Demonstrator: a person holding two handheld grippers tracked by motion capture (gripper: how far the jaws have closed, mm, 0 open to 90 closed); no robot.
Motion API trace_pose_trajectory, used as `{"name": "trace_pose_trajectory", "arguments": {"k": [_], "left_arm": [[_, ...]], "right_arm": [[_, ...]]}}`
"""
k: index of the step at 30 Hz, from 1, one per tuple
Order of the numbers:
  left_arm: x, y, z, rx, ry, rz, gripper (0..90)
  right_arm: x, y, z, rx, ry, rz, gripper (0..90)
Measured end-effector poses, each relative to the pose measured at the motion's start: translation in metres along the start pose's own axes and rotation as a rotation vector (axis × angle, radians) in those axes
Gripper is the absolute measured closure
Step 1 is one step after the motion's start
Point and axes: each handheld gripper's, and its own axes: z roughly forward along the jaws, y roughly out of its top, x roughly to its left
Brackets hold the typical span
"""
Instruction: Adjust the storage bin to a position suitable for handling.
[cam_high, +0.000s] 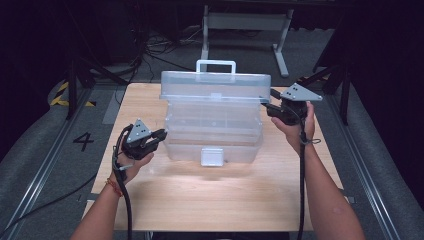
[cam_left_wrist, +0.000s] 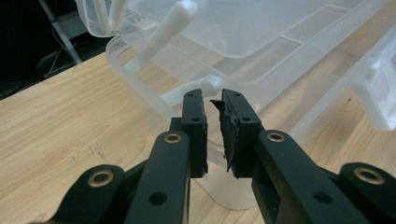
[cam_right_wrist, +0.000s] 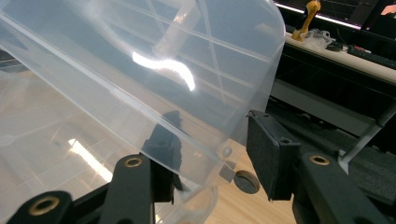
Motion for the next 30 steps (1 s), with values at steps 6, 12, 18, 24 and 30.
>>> {"name": "trace_pose_trajectory", "arguments": {"k": [6, 12, 18, 24, 30], "left_arm": [[0.000, 0.000, 0.001, -0.003, -0.004, -0.003, 80.3], [0.000, -0.001, 0.001, -0.003, -0.007, -0.003, 80.1], [0.000, 0.000, 0.001, 0.003, -0.006, 0.006, 80.7], [0.000, -0.001, 0.002, -0.004, -0.015, 0.004, 80.7], [0.002, -0.001, 0.003, -0.007, -0.023, 0.003, 80.7]], "right_arm": [[-0.004, 0.008, 0.005, 0.002, -0.017, 0.005, 57.4], [-0.009, 0.013, 0.010, -0.001, -0.027, 0.011, 60.0], [-0.015, 0.019, 0.016, -0.004, -0.043, 0.018, 61.9], [-0.019, 0.020, 0.020, -0.009, -0.046, 0.037, 65.0], [-0.020, 0.021, 0.027, 0.011, -0.072, 0.011, 67.3]]}}
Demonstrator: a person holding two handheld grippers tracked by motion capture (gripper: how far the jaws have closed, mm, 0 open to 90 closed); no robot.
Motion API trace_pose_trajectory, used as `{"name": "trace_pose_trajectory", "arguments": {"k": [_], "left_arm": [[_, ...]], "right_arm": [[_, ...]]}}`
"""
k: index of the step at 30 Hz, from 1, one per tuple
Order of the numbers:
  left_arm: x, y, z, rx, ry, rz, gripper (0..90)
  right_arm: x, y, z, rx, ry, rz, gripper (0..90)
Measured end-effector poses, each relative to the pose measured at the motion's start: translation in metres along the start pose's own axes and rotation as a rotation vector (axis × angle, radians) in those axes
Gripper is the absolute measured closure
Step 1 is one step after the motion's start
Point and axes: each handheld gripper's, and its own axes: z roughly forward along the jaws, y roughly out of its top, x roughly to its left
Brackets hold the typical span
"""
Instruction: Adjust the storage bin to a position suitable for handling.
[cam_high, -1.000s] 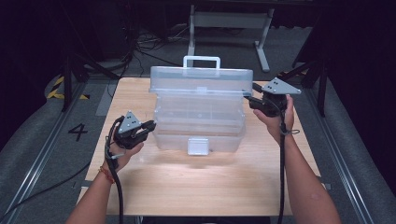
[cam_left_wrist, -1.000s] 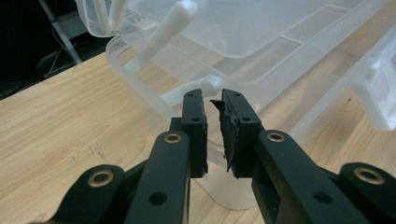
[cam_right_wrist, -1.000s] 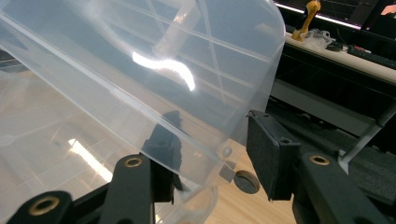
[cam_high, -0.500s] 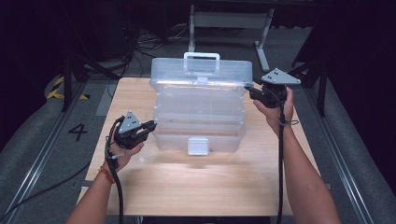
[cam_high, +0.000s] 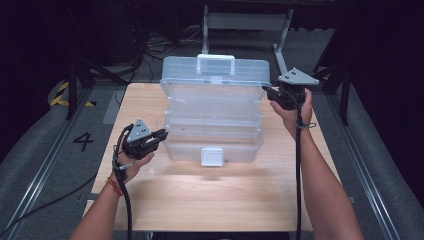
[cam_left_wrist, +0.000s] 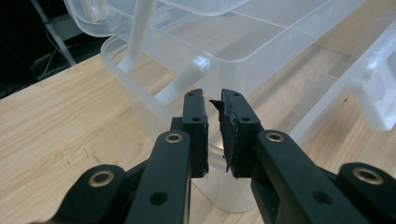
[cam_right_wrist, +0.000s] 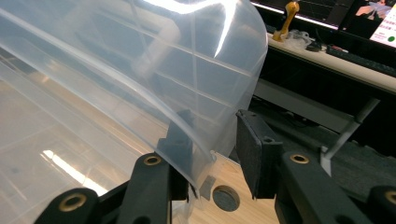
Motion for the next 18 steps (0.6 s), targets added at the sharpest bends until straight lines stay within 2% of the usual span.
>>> {"name": "trace_pose_trajectory", "arguments": {"k": [6, 18], "left_arm": [[0.000, 0.000, 0.000, 0.003, 0.002, 0.000, 80.5], [0.002, -0.001, 0.001, -0.011, -0.013, -0.002, 79.7]], "right_arm": [[0.000, -0.002, 0.004, 0.000, -0.005, 0.012, 67.7], [-0.007, -0.003, 0.011, -0.013, 0.016, 0.061, 67.9]]}}
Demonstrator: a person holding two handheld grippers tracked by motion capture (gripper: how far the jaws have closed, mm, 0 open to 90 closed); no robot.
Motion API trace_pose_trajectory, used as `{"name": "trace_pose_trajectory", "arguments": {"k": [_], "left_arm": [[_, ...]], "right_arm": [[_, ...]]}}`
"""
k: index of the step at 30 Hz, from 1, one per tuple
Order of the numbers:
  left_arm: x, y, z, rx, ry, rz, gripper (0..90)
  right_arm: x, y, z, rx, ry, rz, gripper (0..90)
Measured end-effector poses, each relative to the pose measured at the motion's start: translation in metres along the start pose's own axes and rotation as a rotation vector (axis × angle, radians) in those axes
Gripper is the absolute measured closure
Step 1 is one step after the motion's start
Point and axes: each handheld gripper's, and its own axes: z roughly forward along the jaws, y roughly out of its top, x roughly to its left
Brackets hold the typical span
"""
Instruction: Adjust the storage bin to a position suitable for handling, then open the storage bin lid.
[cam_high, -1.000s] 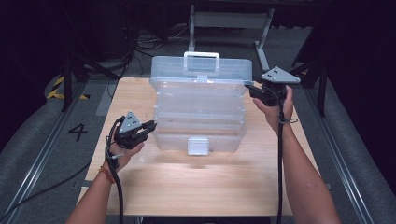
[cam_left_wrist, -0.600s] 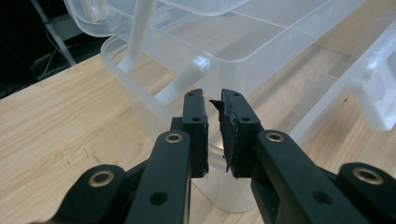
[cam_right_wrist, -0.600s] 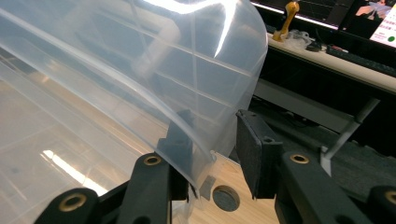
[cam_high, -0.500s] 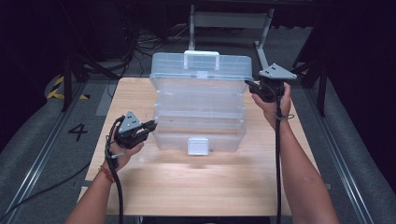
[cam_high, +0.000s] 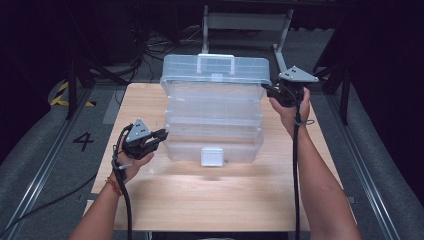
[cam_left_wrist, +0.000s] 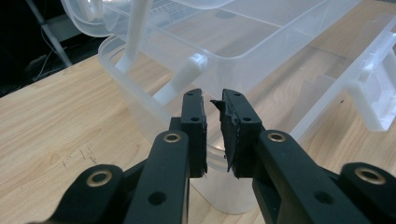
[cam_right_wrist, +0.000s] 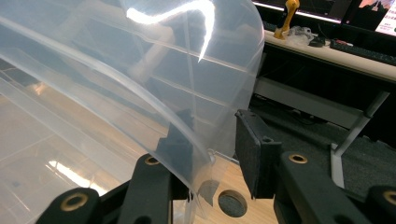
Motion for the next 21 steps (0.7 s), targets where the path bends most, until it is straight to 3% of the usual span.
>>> {"name": "trace_pose_trajectory", "arguments": {"k": [5, 11, 21], "left_arm": [[-0.0014, 0.0006, 0.0004, 0.007, 0.001, 0.018, 78.1], [-0.0045, 0.0011, 0.0018, 0.018, -0.003, 0.031, 77.5], [-0.0046, 0.0027, -0.0028, 0.031, 0.004, 0.046, 74.2]], "right_arm": [[-0.0017, 0.0028, 0.0023, 0.006, -0.004, -0.002, 68.5], [-0.0042, 0.0031, 0.0044, 0.002, 0.004, 0.036, 69.9], [-0.0058, 0.0056, 0.0059, 0.015, 0.006, 0.027, 70.0]]}}
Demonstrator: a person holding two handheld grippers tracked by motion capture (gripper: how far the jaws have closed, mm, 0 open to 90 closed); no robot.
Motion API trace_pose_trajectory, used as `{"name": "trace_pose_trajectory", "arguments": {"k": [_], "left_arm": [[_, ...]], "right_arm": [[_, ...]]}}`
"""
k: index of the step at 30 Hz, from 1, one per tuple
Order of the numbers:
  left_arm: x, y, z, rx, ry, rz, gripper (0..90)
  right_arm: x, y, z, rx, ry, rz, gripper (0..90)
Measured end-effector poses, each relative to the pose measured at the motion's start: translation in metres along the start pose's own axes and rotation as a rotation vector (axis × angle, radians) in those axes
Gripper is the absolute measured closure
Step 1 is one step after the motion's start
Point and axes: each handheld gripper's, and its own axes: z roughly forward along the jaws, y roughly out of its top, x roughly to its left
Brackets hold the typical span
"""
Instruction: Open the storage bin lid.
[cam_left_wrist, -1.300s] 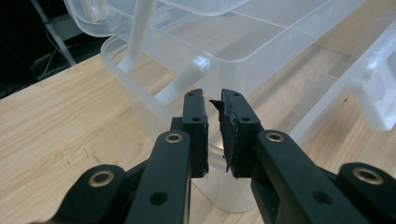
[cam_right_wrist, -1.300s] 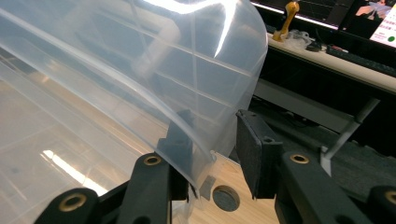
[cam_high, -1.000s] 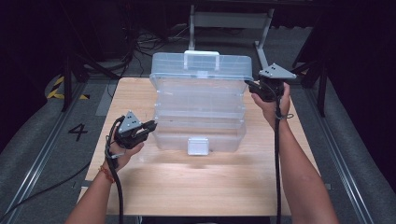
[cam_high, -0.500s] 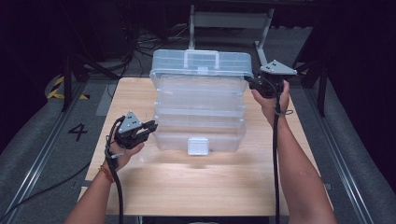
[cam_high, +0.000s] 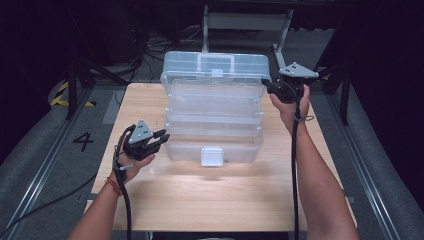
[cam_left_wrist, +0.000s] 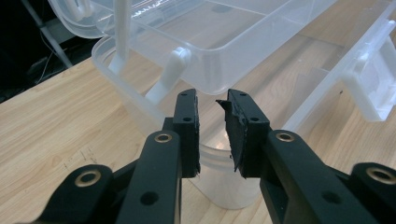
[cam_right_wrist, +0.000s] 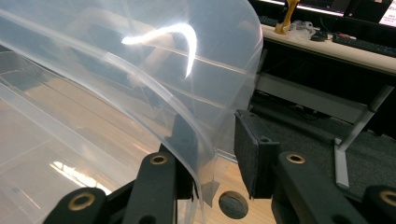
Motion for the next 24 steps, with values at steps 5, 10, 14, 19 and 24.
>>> {"name": "trace_pose_trajectory", "arguments": {"k": [5, 10, 14, 19, 24], "left_arm": [[-0.001, 0.001, -0.014, 0.029, 0.016, 0.034, 71.9], [-0.004, -0.004, -0.033, 0.023, 0.019, 0.045, 70.1], [-0.004, -0.016, -0.039, 0.045, 0.014, 0.047, 69.6], [-0.006, -0.038, -0.030, 0.127, -0.004, 0.050, 67.9], [-0.010, -0.056, -0.023, 0.217, -0.008, 0.031, 58.9]], "right_arm": [[-0.001, 0.001, 0.001, 0.002, -0.002, 0.000, 70.1], [-0.001, 0.002, 0.003, 0.005, -0.009, 0.003, 70.1], [-0.003, 0.003, 0.004, 0.003, -0.002, 0.008, 70.2], [-0.003, 0.005, 0.005, 0.014, -0.006, 0.003, 70.3], [-0.006, 0.004, 0.007, 0.004, 0.006, 0.002, 70.2]]}}
